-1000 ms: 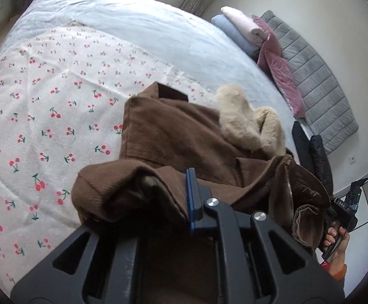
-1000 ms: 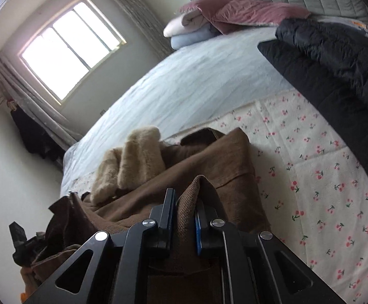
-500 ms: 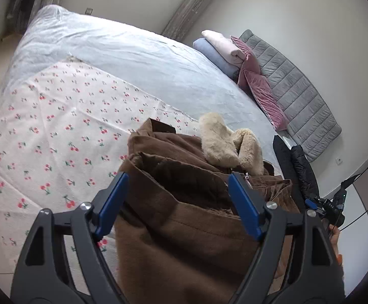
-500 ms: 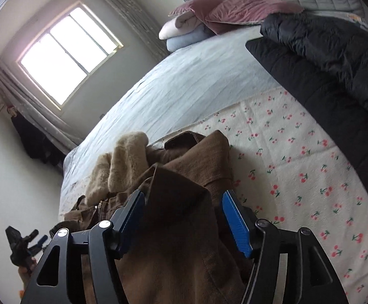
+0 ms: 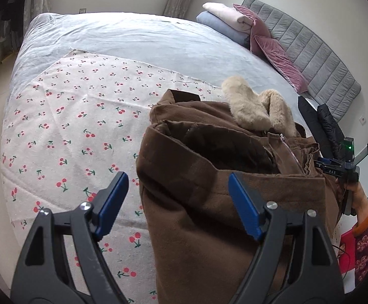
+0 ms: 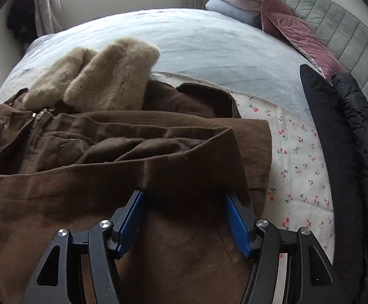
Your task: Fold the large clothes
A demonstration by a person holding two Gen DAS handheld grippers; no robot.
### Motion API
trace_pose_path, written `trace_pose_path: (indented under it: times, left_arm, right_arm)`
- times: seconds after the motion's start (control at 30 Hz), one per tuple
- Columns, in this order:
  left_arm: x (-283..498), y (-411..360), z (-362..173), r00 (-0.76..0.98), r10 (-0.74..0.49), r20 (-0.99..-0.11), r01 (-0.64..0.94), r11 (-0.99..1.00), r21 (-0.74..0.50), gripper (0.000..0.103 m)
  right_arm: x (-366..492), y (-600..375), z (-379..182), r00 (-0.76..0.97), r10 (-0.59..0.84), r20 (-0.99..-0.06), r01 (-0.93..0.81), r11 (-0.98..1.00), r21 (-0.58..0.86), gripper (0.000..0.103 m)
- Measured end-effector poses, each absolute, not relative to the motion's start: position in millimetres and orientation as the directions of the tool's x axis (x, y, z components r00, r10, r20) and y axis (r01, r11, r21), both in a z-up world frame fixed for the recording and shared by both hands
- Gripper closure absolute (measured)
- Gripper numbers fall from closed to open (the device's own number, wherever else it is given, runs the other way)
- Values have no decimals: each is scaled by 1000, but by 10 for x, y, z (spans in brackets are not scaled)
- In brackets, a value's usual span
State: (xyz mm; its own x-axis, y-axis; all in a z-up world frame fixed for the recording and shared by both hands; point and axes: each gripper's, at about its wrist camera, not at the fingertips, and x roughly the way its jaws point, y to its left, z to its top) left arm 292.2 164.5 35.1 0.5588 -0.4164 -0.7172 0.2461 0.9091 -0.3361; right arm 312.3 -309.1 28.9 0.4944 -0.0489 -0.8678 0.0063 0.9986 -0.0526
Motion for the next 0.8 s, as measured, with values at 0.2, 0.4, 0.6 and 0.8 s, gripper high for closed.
trace_pose_path:
  times: [0.2,0.4,0.6,0.8]
  left_arm:
    - [2946,1738,354,565,-451,-691,244,891,-382,22]
    - [2969,1724,337,568,-443,-694,239,895,-376,22]
    - [3120,1584,275,555,-423,-717,246,906,-344,23]
    - [3335,1359,254,524,-330,-785,221,943,-248,85]
  right_arm:
    - [2896,-3298,639,645,-35,-763,59,998,5,90]
    - [2715,-4214,797,656,-13,-755,266,940,215,89]
    - [2570,-4384,831,728,16,-685,292,897,331,39]
    - [2796,-4268,630,656,106,-747,271,890,365,34]
